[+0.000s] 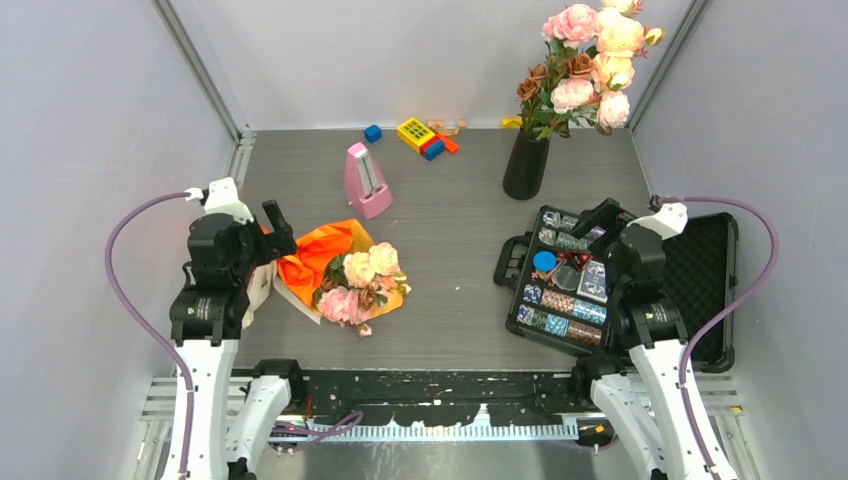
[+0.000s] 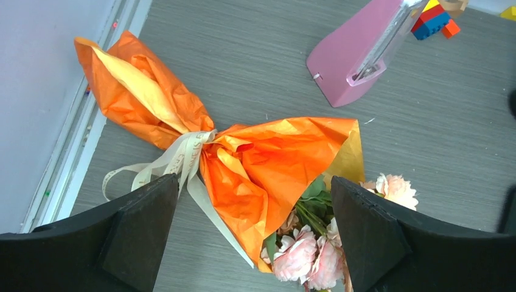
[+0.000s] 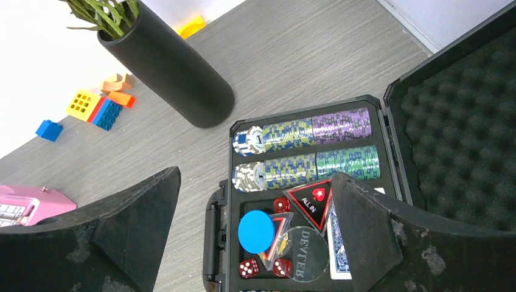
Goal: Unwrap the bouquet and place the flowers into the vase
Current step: Move the fake flower to the center of the board.
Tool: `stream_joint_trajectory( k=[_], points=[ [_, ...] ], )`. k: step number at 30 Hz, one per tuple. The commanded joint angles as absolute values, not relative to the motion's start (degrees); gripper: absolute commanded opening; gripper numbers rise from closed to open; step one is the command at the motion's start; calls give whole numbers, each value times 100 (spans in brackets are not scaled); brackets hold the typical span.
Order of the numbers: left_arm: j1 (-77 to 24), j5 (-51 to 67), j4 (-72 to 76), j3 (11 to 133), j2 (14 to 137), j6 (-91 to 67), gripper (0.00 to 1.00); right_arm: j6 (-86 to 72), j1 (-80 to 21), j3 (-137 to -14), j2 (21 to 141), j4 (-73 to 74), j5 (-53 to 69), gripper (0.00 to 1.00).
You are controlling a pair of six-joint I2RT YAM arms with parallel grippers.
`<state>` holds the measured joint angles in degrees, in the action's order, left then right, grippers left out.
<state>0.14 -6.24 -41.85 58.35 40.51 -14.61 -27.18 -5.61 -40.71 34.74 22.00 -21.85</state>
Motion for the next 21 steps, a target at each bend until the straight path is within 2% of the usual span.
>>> stream_joint_trajectory(
  k=[1,8,11,15,21],
  points=[
    [53,-778,-4509,5994,4116,-1584,98,-2786,-545,-4250,3580,2075,-2157,100],
    [53,-1270,-5077,6082,4512,-1843,98,-2791,-545,-4186,3578,2027,-2179,100],
    [53,-827,-4939,6016,4692,-1837,98,-2795,-545,-4177,3578,2022,-2176,100],
    [86,-256,-3986,5624,4926,-2410,98,-2793,-545,-4141,3560,2020,-2143,100],
    [717,158,-3531,5708,5515,-2998,98,-2762,-545,-4147,3399,2098,-2140,100]
  ],
)
